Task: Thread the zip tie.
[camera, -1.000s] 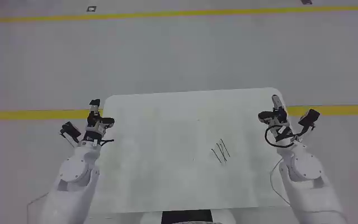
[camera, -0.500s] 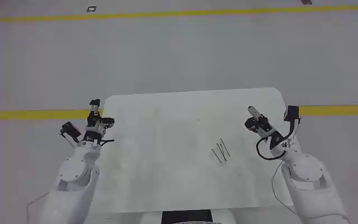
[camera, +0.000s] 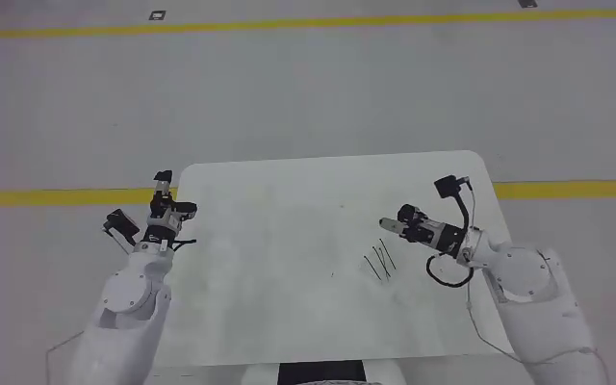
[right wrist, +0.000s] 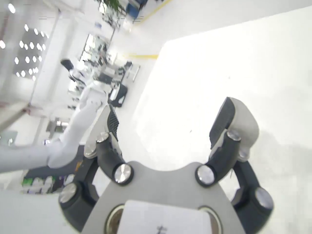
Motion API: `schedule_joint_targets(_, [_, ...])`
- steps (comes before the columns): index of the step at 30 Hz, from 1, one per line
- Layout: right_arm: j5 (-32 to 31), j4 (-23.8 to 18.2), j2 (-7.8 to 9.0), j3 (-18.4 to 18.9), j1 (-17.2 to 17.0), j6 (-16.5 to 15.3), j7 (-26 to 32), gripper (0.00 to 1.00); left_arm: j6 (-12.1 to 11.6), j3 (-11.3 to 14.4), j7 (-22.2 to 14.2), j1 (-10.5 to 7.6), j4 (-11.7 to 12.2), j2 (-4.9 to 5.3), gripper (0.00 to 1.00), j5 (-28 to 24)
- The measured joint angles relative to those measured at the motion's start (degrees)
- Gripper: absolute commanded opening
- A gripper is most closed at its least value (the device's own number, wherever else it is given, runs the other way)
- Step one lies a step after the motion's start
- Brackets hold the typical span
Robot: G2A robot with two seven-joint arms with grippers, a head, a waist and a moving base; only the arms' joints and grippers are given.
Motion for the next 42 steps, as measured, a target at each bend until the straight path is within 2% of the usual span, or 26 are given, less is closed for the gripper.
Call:
schedule_joint_targets(10, [0.11,-0.02,-0.01,0.06,-0.05,0.43,-1.29,1.00,0.00,0.00,0.00,0.00,0.00,0.00,1.00,0.00])
schedule_joint_targets(12, [-1.08,-0.93,0.11,-0.50,0.44,-0.28,-0.52,1.00,0.00,0.00,0.00,0.00,0.00,0.00,1.00,0.00])
schedule_joint_targets(18, [-9.46,-2.93,1.06,-4.73,6.19,-0.60,9.60,1.00,0.00,0.00,0.00,0.00,0.00,0.00,1.00,0.00])
schedule_joint_targets(21, [-11.61,-1.41,1.39,-8.00,9.09,-0.60,15.29,1.00,0.00,0.00,0.00,0.00,0.00,0.00,1.00,0.00])
schedule_joint_targets(25, [-13.64,0.79,1.58,-12.52,11.35,-0.60,21.64,1.00,0.00,0.00,0.00,0.00,0.00,0.00,1.00,0.00])
schedule_joint_targets(37, [-13.79,0.77,1.60,-12.93,11.58,-0.60,22.03,1.00,0.00,0.00,0.00,0.00,0.00,0.00,1.00,0.00])
schedule_joint_targets(39, [-14.96,0.92,1.69,-13.82,11.77,0.57,22.97,1.00,0.00,0.00,0.00,0.00,0.00,0.00,1.00,0.00])
schedule_joint_targets(42, [-21.67,0.90,1.58,-16.79,13.05,6.42,24.54,1.00,0.00,0.00,0.00,0.00,0.00,0.00,1.00,0.00])
